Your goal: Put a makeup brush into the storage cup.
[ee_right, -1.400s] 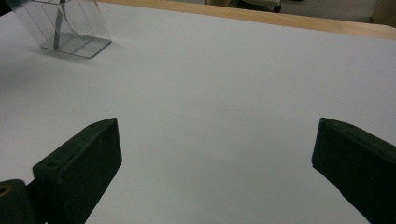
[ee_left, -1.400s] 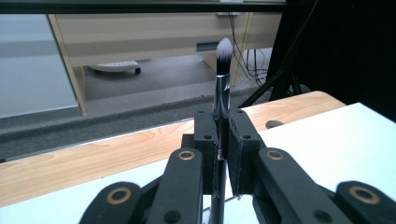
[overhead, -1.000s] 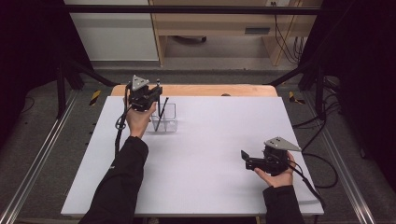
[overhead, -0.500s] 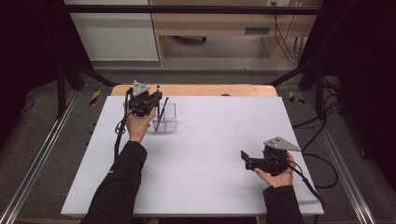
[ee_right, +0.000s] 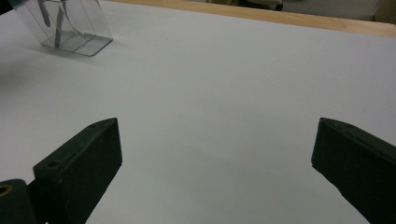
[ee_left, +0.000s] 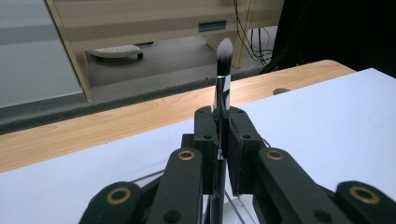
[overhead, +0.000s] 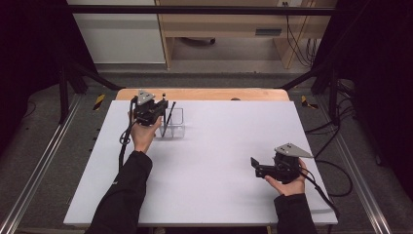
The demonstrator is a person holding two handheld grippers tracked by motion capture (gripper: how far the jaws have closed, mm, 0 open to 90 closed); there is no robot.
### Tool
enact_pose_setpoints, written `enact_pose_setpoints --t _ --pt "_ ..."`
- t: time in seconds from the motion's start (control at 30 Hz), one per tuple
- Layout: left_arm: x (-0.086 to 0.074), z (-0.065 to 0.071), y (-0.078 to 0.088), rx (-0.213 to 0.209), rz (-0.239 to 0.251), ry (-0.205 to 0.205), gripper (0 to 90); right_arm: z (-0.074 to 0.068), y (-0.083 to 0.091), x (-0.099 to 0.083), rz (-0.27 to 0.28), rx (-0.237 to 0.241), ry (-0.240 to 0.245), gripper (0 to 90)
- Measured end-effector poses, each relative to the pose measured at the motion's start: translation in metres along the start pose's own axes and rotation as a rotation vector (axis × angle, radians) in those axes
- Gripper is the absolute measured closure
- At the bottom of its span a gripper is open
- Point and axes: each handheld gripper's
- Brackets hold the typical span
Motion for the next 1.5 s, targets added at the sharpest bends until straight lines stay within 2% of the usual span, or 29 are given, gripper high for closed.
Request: enact_pose_setpoints --t 0.27,0.5,0.63,0.77,0.97,1.33,1.43,1.5 --pt "-0.006 -0.001 -0.003 -0.002 -0.006 0.005 82.8 0.000 0.000 0.000 0.000 -0.001 -0.001 2.3" --pt "-0.012 0.000 -0.006 0.000 -0.032 0.006 82.4 -0.001 -0.001 0.000 -0.001 0.000 -0.001 2.3" --pt "-0.013 0.001 -0.003 -0.007 -0.028 0.009 78.4 0.000 -0.001 0.000 0.002 0.000 -0.002 2.3" --pt "-0.014 0.003 0.006 -0.011 -0.018 0.006 73.3 0.000 0.000 0.001 0.006 0.002 -0.004 2.3" --pt "-0.016 0.004 0.023 -0.023 -0.018 -0.005 60.9 0.000 0.003 0.002 0.023 0.012 -0.006 2.3" --pt "-0.031 0.011 0.053 -0.096 -0.022 -0.033 44.6 0.004 0.009 0.004 0.069 0.025 -0.010 2.7" --pt "-0.039 0.013 0.060 -0.139 -0.039 -0.036 37.0 0.004 0.010 0.004 0.068 0.028 -0.009 2.6" --pt "-0.045 0.016 0.066 -0.138 -0.041 -0.055 33.8 0.005 0.010 0.004 0.066 0.028 -0.007 2.6"
Point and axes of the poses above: each handheld gripper's, and its own axes: y roughly backward along the jaws, x roughly out of its top, z roughly to its right, and after that the axes turned 15 degrees about -z, right-handed
